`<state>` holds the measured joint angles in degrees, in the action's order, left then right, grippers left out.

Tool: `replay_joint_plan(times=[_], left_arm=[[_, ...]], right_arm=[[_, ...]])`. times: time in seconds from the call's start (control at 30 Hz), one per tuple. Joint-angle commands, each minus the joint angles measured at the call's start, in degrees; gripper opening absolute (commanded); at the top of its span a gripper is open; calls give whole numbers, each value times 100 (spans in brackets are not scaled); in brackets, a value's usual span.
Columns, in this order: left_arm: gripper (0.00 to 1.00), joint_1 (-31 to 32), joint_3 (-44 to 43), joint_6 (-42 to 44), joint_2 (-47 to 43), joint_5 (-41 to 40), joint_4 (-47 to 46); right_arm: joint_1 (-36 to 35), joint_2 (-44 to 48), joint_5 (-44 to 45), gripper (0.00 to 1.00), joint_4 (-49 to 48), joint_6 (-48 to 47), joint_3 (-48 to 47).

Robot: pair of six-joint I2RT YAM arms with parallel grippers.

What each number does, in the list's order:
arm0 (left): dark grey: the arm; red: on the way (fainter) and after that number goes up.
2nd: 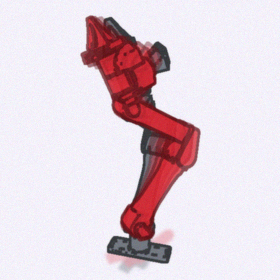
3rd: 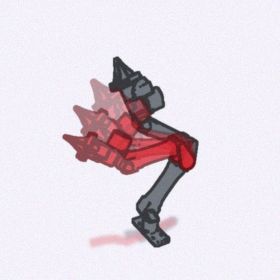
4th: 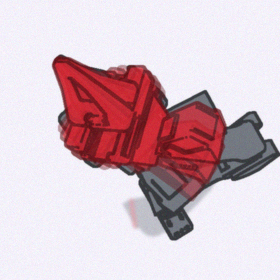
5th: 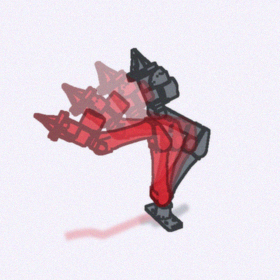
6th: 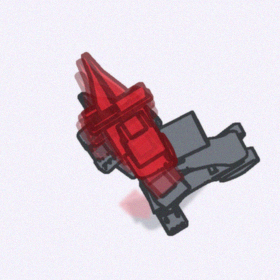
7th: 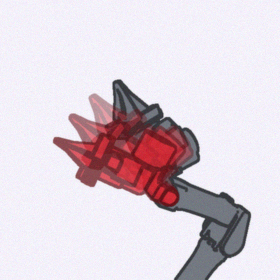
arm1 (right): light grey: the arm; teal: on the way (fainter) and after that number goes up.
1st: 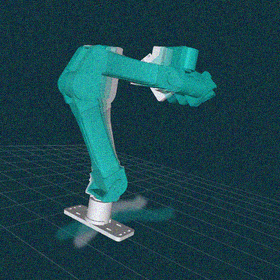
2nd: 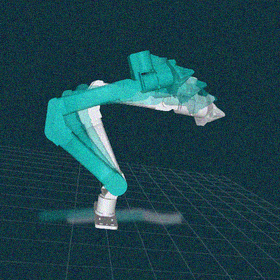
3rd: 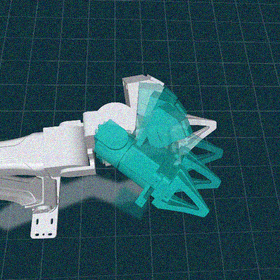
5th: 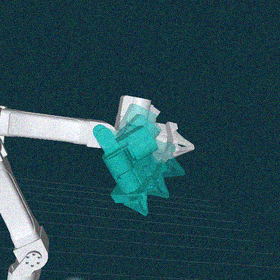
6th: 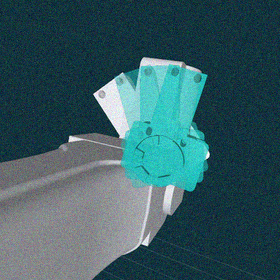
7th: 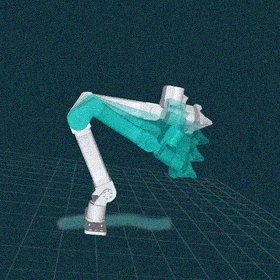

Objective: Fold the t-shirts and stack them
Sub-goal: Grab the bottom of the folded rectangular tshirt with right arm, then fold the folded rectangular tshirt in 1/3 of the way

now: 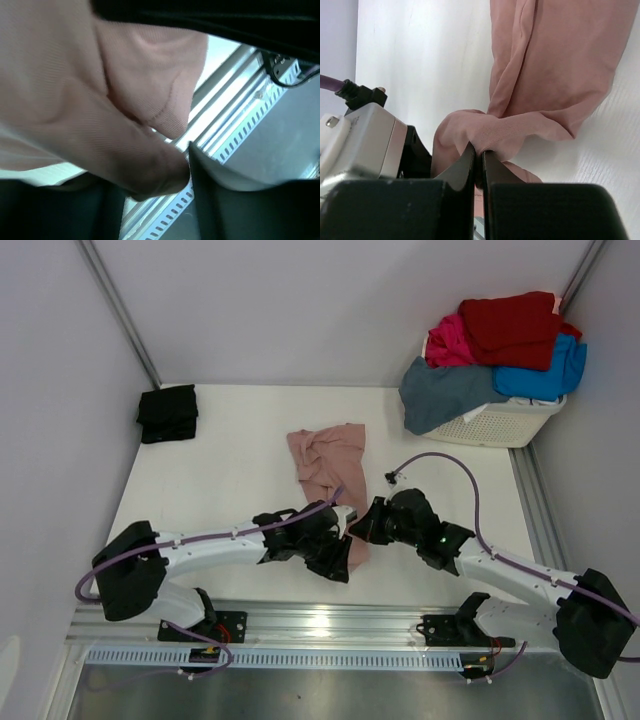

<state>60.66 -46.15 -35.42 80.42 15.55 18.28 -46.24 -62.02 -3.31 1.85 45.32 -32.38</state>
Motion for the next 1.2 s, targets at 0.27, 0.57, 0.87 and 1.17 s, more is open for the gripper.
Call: replay_joint_plan(times=[0.27, 0.57, 0.87, 1.17], left_arm=[[13, -301, -535, 149, -755, -1466, 808], [31, -415, -737, 307, -1643, -2327, 1212], [93, -468, -492, 193, -2372, -2653, 1450], [99, -512, -421, 211, -2892, -3058, 1933]], right_arm=[[580, -301, -644, 0, -668, -50, -426], [915, -1223, -1137, 0, -984, -181, -1393], [1538, -2479, -1664, 0, -1537, 12, -2192], [1846, -3790, -1980, 0, -1573, -94, -3133]])
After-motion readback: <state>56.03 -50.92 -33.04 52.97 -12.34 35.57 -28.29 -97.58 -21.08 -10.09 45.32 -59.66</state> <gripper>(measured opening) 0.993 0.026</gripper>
